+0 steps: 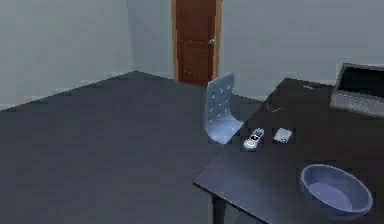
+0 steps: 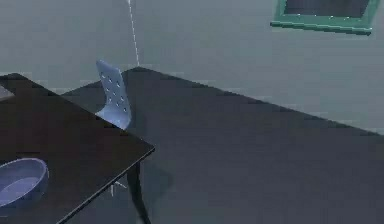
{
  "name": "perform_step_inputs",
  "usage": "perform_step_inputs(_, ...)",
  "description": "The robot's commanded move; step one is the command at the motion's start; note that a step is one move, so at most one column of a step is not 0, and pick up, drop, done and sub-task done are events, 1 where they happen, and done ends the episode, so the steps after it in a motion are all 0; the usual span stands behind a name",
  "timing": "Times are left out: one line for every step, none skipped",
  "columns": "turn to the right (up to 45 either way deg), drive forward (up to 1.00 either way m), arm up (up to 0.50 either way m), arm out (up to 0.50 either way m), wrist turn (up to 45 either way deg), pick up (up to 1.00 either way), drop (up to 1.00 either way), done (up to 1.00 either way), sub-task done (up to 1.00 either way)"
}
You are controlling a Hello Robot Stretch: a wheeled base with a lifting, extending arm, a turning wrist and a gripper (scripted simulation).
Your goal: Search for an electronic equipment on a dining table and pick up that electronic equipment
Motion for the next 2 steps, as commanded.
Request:
perform_step_inputs(45.0,0.00,0.00,0.00,0.0,0.00,0.00,0.00,0.00)
perform_step_inputs(45.0,0.00,0.00,0.00,0.0,0.00,0.00,0.00,0.00)
